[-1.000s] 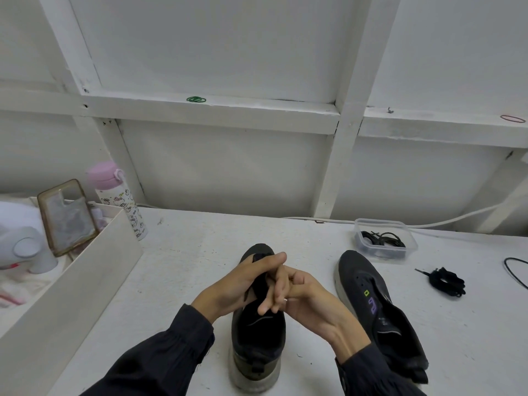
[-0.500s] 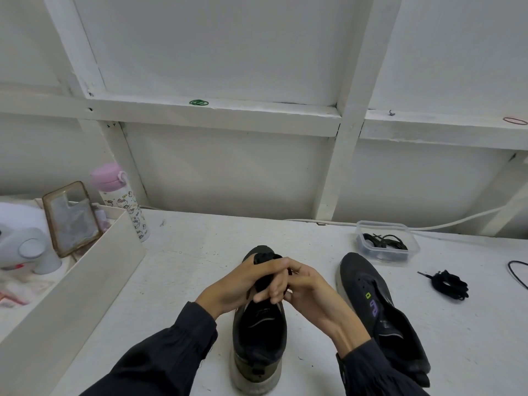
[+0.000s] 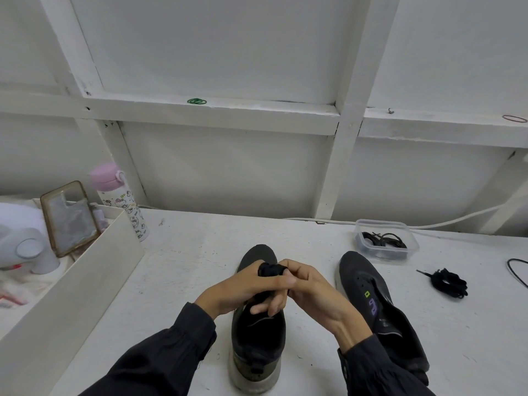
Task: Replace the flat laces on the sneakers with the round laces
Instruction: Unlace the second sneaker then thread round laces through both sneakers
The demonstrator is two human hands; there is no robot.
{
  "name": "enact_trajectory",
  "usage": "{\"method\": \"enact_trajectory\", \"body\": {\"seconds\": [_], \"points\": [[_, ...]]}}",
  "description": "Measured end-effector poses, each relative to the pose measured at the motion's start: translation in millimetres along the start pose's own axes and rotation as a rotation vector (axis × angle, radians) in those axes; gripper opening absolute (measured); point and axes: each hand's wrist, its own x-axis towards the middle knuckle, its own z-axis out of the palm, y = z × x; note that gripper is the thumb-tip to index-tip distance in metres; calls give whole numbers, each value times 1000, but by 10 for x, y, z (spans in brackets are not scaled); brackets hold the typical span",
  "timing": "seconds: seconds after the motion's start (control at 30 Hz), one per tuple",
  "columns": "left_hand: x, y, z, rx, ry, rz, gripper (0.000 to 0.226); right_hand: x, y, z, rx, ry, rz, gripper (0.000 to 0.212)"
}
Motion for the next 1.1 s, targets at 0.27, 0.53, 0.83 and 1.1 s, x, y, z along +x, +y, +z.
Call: {"method": "enact_trajectory", "body": {"seconds": [0.27, 0.53, 0.83, 1.1], "points": [[-25, -115, 133, -84, 300, 53, 41, 7, 43, 30, -44, 10, -55, 34], [98, -113, 321, -82, 661, 58, 46, -31, 23, 13, 33, 138, -90, 12], [318, -46, 474, -11, 538, -2, 24, -278, -50, -258, 158, 324, -103, 29], [832, 132, 711, -125, 359, -146, 17, -652, -354, -721, 250, 449, -126, 35]]}}
